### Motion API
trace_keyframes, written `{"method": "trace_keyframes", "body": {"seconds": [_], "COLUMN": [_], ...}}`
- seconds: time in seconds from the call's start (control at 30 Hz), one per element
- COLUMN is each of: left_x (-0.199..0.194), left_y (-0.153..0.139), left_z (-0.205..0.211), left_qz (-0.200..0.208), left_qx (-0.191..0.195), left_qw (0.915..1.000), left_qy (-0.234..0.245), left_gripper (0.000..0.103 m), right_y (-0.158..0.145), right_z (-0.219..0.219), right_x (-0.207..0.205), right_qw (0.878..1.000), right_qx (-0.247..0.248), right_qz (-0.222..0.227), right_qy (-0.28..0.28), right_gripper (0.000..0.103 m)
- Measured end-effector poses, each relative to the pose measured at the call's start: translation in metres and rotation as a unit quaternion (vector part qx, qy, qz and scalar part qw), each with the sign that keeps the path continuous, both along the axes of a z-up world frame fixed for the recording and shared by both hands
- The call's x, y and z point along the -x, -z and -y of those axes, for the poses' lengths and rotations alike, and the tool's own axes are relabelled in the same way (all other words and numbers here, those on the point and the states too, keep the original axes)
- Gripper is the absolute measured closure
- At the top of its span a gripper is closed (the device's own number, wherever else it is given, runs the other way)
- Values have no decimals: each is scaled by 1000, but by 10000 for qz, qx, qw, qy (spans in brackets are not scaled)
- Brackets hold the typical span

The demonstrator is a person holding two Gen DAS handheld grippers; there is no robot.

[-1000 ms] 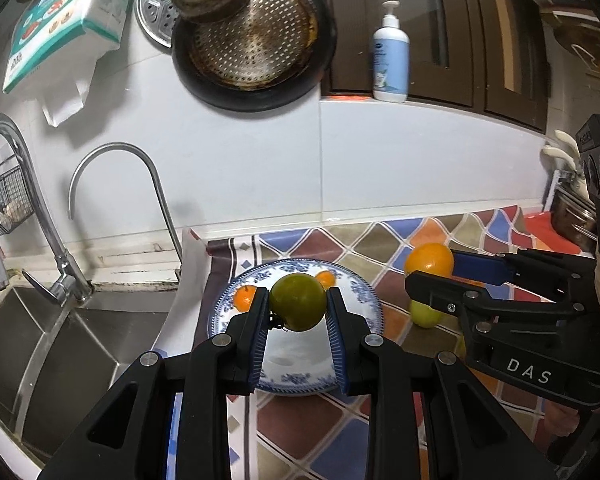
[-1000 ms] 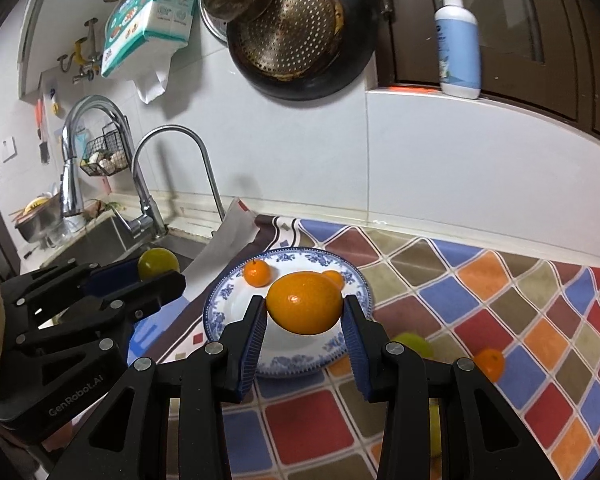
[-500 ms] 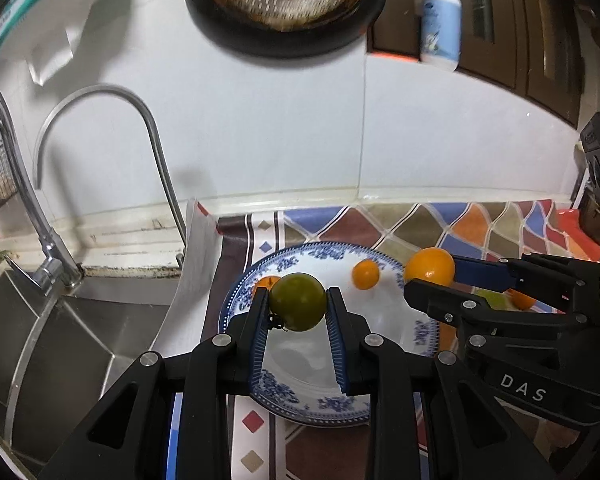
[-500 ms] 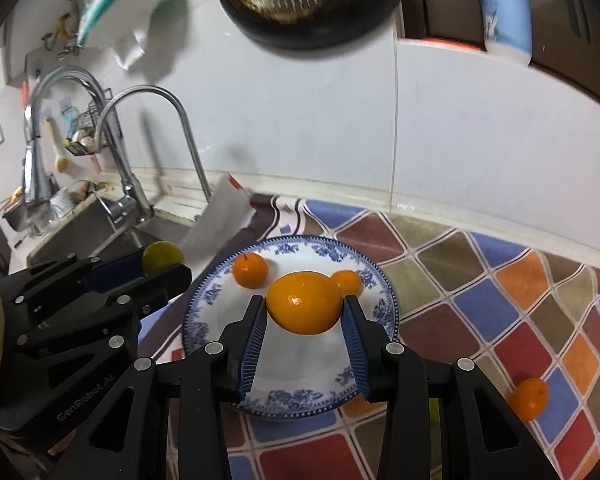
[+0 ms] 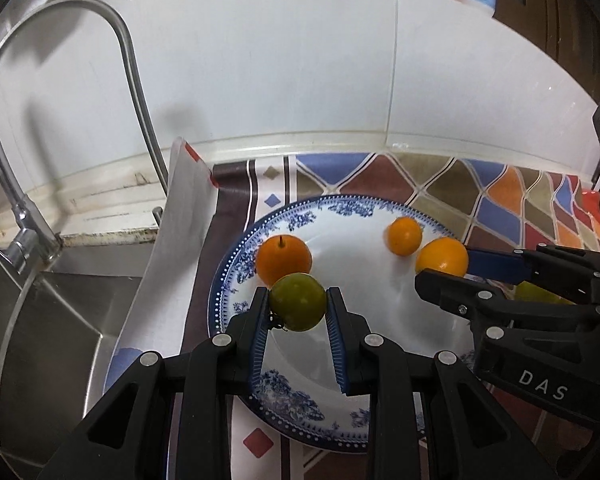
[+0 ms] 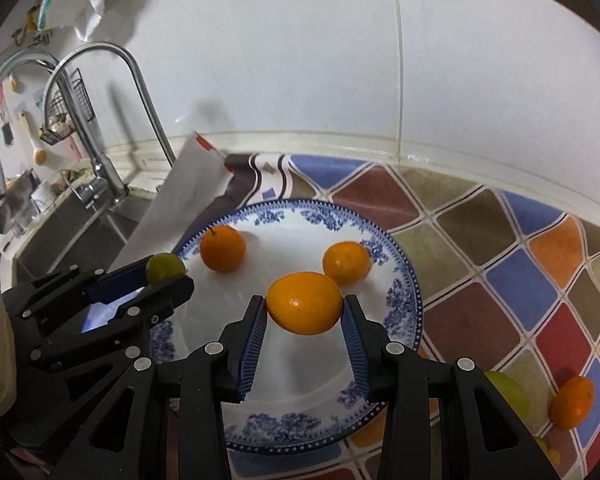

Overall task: Organize fruits
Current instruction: 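Open the right gripper releasing the orange while the left gripper releases the lime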

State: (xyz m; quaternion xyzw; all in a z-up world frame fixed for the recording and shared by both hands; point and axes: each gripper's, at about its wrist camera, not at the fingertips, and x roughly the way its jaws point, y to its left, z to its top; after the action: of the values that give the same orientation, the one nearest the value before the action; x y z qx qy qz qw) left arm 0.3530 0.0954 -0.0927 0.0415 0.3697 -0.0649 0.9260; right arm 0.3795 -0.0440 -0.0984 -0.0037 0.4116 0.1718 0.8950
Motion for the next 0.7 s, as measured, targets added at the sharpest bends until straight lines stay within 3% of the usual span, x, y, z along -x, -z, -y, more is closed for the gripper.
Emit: {"method": "trace_keyframes", "body": {"seconds": [0.2,0.27,0.33,0.7], "left_x": [-5,-5,-4,22], "left_y": [7,6,4,-25], "left_z": [1,0,-1,-4], "left_qz": [-80,-78,-50,249], "left_qx": [-17,20,42,35], "left_qw": [10000,10000,10000,9993], "left_qy": [-10,-26,-62,-287], "left_gripper": [74,70,58,53], "right_y": [7,7,5,-17], "right_z": [-2,-2,-1,7], "right_x": [-4,-5,-4,18], "right_qw": [10000,10000,10000,9998], "right_qx": [13,11,-10,-89], "right_qz": [-62,-22,-35,186], "right_qy": [0,7,10,70], "right_gripper": [63,63,63,63]}}
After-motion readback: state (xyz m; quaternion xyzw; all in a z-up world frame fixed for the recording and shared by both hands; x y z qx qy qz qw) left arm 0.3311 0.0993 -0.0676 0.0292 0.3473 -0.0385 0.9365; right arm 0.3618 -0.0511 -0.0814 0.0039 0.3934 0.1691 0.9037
